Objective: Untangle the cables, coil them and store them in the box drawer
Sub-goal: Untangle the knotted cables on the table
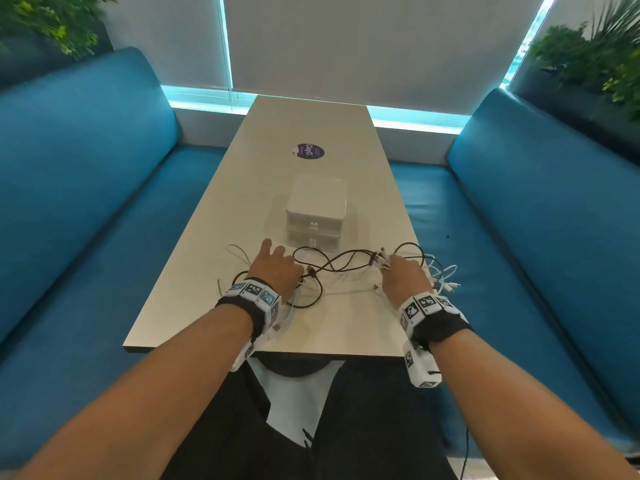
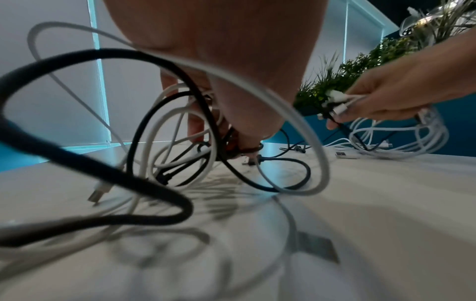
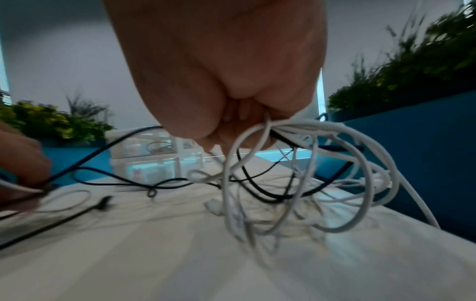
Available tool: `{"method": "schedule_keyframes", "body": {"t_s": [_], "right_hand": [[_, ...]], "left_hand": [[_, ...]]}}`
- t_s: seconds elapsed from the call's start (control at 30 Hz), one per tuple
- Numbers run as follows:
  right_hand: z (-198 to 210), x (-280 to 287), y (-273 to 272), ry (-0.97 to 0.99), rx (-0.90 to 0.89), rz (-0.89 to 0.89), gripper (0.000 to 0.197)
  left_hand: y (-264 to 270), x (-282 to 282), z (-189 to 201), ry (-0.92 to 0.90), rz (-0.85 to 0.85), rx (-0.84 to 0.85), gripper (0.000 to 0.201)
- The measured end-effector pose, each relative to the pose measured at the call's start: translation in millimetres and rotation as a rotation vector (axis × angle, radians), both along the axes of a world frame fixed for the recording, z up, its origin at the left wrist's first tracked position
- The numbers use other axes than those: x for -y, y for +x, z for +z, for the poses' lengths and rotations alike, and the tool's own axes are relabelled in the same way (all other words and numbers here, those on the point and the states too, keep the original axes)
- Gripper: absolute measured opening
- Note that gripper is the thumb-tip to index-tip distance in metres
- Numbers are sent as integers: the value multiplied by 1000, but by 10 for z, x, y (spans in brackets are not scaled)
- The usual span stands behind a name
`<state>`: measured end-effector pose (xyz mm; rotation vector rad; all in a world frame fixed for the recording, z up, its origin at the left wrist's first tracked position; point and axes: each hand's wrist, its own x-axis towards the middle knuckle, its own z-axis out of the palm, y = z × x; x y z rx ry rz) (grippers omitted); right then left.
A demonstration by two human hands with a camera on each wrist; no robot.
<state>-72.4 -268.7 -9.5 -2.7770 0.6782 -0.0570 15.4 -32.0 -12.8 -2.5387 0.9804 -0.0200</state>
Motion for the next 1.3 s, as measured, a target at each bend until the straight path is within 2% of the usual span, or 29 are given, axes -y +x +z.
{"method": "schedule_keyframes", "body": {"t_s": [0.23, 0.43, 0.57, 0.73, 0.8, 0.93, 1.03, 1.17, 1.3], "right_hand": [[49, -285, 68, 228, 304, 5, 24], [64, -430, 103, 297, 372, 51, 31], [30, -498, 158, 268, 253, 189, 33], [-155, -623, 157, 101, 113, 323, 38], [-205, -655, 140, 14, 58, 335, 40], [-273, -562, 81, -171, -127, 324, 25], [-319, -496, 5, -299, -212, 356, 22], [-268, -450, -9, -399, -227, 377, 22], [-162, -292, -13, -421, -239, 252, 23]], "left_hand": [[-45, 72, -52, -10, -20, -29, 31], [-69, 115, -77, 55, 31, -33, 29], [-94, 173, -90, 64, 53, -20, 29], [-113, 211, -97, 22, 28, -14, 27], [-118, 198, -109, 19, 23, -15, 24], [-94, 135, -137, -17, -16, 10, 23], [-84, 132, -155, -25, -70, 22, 25], [-47, 138, -163, -48, -84, 11, 26], [-1, 33, -187, -81, -43, 16, 30]]}}
